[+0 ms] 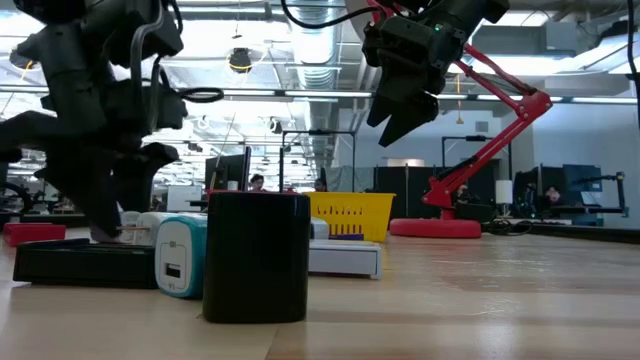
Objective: Pick & Place Office items
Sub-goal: Put the purple charger adapter into the red basket
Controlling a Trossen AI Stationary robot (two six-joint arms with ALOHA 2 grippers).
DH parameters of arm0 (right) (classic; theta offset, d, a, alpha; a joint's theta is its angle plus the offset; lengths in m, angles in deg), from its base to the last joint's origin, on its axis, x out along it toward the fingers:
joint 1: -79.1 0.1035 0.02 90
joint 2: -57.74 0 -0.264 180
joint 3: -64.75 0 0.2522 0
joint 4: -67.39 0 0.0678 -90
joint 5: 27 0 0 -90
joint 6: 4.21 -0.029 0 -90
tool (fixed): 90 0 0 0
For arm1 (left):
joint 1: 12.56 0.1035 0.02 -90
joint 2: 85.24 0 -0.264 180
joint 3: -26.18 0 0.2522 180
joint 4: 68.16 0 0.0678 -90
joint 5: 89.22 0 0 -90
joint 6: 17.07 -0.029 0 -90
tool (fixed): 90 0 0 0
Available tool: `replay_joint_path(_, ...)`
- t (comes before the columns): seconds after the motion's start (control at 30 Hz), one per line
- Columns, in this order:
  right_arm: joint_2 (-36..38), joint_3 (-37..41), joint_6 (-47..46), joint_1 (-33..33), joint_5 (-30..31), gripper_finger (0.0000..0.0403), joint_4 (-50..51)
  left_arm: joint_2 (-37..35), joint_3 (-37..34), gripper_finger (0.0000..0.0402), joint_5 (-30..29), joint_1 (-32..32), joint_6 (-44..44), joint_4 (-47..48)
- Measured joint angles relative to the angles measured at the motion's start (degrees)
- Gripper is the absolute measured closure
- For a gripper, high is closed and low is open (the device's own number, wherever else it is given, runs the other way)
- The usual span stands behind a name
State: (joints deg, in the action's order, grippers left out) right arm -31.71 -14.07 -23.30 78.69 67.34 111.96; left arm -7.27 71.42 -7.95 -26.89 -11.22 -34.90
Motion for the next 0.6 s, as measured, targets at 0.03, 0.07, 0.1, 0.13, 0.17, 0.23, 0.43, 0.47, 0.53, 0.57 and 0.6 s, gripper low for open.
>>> replay_joint_path(0.03,0.0,0.0,0.0,0.0,0.0,0.0075,0.0,-0.12,0.04,0.0229,-0.04,-0.07,-0.02,-0.19)
replay_joint_path(0.07,0.0,0.0,0.0,0.0,0.0,0.0075,-0.02,-0.18,0.04,0.023,-0.04,-0.14,-0.02,-0.07)
replay_joint_path(0.1,0.0,0.0,0.0,0.0,0.0,0.0075,0.02,-0.3,-0.03,0.0233,0.08,-0.3,-0.04,0.44)
replay_joint_path(0.13,0.0,0.0,0.0,0.0,0.0,0.0075,0.0,-0.34,-0.15,0.0237,0.17,-0.34,-0.05,0.46)
replay_joint_path(0.17,0.0,0.0,0.0,0.0,0.0,0.0075,-0.01,-0.34,-0.3,0.0242,0.17,-0.42,-0.03,0.37)
replay_joint_path(0.23,0.0,0.0,0.0,0.0,0.0,0.0075,-0.01,-0.34,-0.44,0.0251,0.17,-0.44,0.03,0.77)
replay_joint_path(0.43,0.0,0.0,0.0,0.0,0.0,0.0074,0.0,-0.39,-0.44,0.0258,0.17,-0.44,0.13,0.98)
replay_joint_path(0.47,0.0,-0.01,0.0,0.0,0.0,0.0074,0.0,-0.39,-0.44,0.0258,0.17,-0.44,0.15,0.94)
replay_joint_path(0.53,0.0,0.0,0.0,0.0,0.0,0.0074,0.0,-0.63,-0.42,0.0258,0.22,-0.44,0.4,1.08)
replay_joint_path(0.57,0.0,0.0,0.0,0.0,0.0,0.0075,0.0,-1.22,-0.36,0.0259,0.42,-0.44,0.5,1.58)
replay_joint_path(0.6,0.0,-0.01,0.0,0.0,-0.01,0.0074,0.0,-1.99,-0.1,0.026,1.22,-0.42,0.65,1.74)
